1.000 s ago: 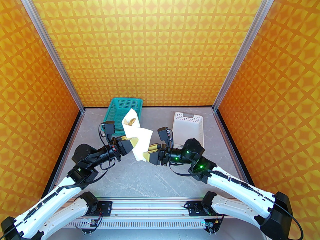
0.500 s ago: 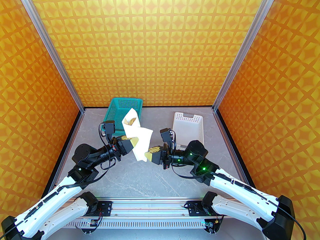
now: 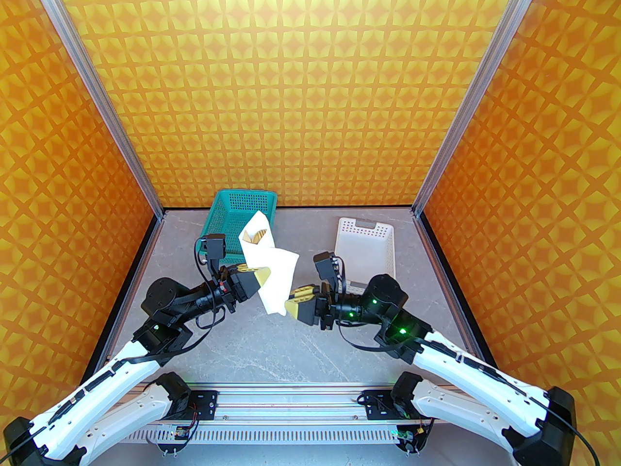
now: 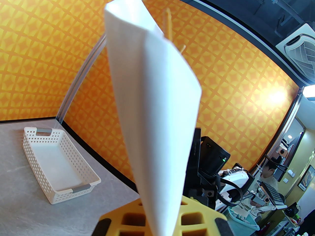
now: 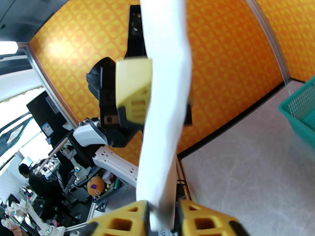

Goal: Place the utensils on the paper napkin and roll it up

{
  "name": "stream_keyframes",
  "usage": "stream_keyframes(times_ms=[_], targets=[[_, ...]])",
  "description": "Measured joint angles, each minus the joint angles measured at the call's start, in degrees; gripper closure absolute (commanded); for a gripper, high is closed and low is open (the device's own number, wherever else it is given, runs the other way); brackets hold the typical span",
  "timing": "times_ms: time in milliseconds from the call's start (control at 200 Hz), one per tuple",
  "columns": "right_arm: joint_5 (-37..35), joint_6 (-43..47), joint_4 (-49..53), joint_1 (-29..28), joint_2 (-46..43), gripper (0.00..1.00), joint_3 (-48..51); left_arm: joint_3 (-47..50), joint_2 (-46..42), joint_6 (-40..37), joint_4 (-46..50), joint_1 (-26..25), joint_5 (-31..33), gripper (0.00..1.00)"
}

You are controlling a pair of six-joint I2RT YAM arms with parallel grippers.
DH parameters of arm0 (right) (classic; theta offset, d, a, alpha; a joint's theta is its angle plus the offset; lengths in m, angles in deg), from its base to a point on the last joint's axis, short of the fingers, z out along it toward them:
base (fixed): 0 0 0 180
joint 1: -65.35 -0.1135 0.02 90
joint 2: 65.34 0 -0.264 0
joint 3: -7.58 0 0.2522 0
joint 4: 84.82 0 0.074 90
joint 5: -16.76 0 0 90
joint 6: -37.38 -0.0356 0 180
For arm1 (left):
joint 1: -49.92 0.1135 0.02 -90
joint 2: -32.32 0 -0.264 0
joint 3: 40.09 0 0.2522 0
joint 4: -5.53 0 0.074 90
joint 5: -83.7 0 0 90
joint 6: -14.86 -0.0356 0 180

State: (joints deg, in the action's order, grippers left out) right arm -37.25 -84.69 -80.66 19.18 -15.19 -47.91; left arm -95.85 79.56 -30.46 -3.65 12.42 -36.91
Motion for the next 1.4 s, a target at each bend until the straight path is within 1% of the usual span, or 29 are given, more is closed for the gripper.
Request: stream_keyframes(times_ms=[35, 55, 125, 170, 255, 285, 385, 455, 555, 700, 865, 1015, 1160, 1400], targets=[[-0.85, 1.36, 2.45, 0.00, -1.22, 0.54, -0.13, -0.20, 0.00, -0.17, 0.11, 0.00, -0.02, 1.00], [-1.27, 1.62, 3.65, 0.00, -1.86, 0.49, -0.20, -0.31, 0.00, -0.31, 0.17, 0.00, -0.02, 1.00], [-3.63, 4.17, 8.74, 0.00, -4.33, 0.41, -1.07, -0.68, 0.00, -0.96, 0.42, 0.00, 0.00, 1.00], [-5.51, 6.19, 11.69, 0.00, -5.99, 0.33, -1.88, -0.92, 0.00, -1.51, 0.70, 0.00, 0.00, 1.00], [-9.62, 9.25, 15.78, 0.00, -9.55, 0.25, -2.67, -1.27, 0.00, -2.64, 1.77, 0.00, 0.00, 1.00], [-10.93, 10.36, 16.87, 0.00, -10.95, 0.21, -2.78, -1.33, 0.00, -3.10, 2.21, 0.00, 0.02, 1.00], [-13.62, 12.98, 19.26, 0.00, -14.38, 0.15, -3.10, -1.42, 0.00, -4.57, 3.91, 0.00, 0.04, 1.00], [-13.27, 13.55, 19.30, 0.00, -14.60, 0.15, -4.22, -1.42, 0.02, -5.33, 4.98, 0.00, 0.04, 1.00], [-10.40, 12.37, 17.66, 0.00, -12.26, 0.15, -6.56, -1.42, 0.02, -6.01, 6.01, 0.00, 0.09, 1.00], [-5.31, 7.21, 10.58, 0.00, -5.05, 0.15, -10.58, -1.42, 0.02, -6.40, 6.88, 0.00, 0.17, 1.00], [-2.60, 3.91, 5.25, 0.00, 2.19, 0.15, -14.19, -1.42, 0.02, -6.43, 7.17, 0.00, 0.17, 1.00], [-2.36, 2.93, 3.15, 0.00, 4.52, 0.15, -15.63, -1.42, 0.02, -6.43, 7.32, 0.00, 0.15, 1.00], [-2.75, 2.93, 2.89, 0.00, 4.66, 0.15, -15.74, -1.42, 0.02, -6.43, 7.30, 0.00, 0.17, 1.00], [-4.39, 3.43, 3.06, 0.00, 4.85, 0.15, -15.76, -1.42, 0.02, -6.43, 7.30, -1.51, 0.20, 1.00]])
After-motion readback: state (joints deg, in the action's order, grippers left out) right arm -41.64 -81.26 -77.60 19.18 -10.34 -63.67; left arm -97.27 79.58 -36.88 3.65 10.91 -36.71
